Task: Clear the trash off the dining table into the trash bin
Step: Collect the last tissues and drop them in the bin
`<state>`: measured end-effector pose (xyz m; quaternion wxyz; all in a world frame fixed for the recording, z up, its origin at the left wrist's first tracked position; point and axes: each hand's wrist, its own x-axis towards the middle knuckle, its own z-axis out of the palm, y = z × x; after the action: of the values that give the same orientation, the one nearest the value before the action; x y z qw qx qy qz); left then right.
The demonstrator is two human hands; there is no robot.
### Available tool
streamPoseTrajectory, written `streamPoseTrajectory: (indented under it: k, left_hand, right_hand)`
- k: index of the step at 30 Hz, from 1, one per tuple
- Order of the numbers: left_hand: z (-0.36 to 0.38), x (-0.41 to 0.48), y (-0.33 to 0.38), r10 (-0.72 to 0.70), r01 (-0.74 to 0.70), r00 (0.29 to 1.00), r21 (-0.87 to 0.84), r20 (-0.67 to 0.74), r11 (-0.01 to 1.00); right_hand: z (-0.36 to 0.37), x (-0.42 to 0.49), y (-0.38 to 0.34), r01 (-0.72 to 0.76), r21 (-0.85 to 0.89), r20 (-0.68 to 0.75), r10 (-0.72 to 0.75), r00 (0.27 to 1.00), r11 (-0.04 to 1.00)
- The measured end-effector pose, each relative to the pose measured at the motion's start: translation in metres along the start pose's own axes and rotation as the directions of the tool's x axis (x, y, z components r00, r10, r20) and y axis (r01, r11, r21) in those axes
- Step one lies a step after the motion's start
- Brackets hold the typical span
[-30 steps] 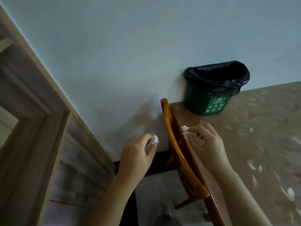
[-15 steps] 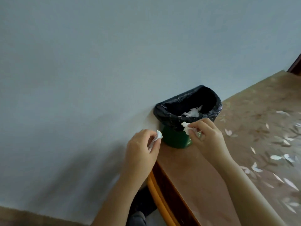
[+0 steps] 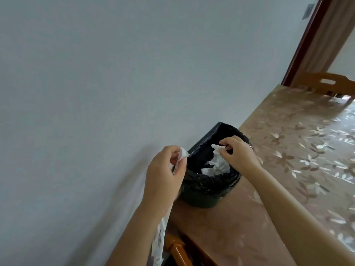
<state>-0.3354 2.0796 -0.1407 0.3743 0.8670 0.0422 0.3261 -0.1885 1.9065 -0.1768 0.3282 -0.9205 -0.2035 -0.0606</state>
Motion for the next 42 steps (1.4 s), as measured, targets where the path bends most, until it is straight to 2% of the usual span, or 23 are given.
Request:
streamPoseTrajectory:
  k: [9,13,22,29,33,36,39,42]
  left_hand:
    - [0.032,0.051,-0.002,0.013,-0.008,0.999,-0.116,0.044,0.993]
    - [0.045,0.081,0.014,0.091,-0.081,0.994,-0.145,0.061,0.986]
    - [0.077,0.145,0.049,0.237,-0.239,0.971,-0.15,-0.036,0.959]
    - [0.108,0.146,0.04,0.172,-0.185,0.982,-0.21,-0.078,0.96]
    - [0.126,0.111,0.017,0.115,-0.116,0.993,-0.166,-0.014,0.979]
    - [0.133,0.085,0.0,0.093,-0.084,0.99,-0.087,0.103,0.993]
    - [0.13,0.064,-0.014,0.116,-0.133,0.966,0.058,0.232,0.989]
    - [0.123,0.049,-0.021,0.187,-0.243,0.933,0.154,0.308,0.958]
  right_hand:
    - [-0.028,-0.014,0.016,-0.031,0.025,-0.138,0.034,0.99,0.999]
    - [-0.043,-0.025,0.022,-0.057,0.024,-0.211,0.06,0.976,0.998]
    - [-0.072,-0.031,0.033,-0.097,0.073,-0.314,0.115,0.942,0.993]
    - [-0.077,-0.033,0.039,-0.133,0.081,-0.34,0.153,0.928,0.988]
    - [-0.072,-0.036,0.038,-0.148,0.08,-0.313,0.165,0.935,0.986]
    - [-0.067,-0.04,0.036,-0.112,0.056,-0.296,0.124,0.947,0.992]
    - [-0.061,-0.046,0.036,-0.124,0.051,-0.268,0.133,0.954,0.991]
    - [-0.053,-0.051,0.035,-0.153,0.048,-0.24,0.16,0.957,0.987]
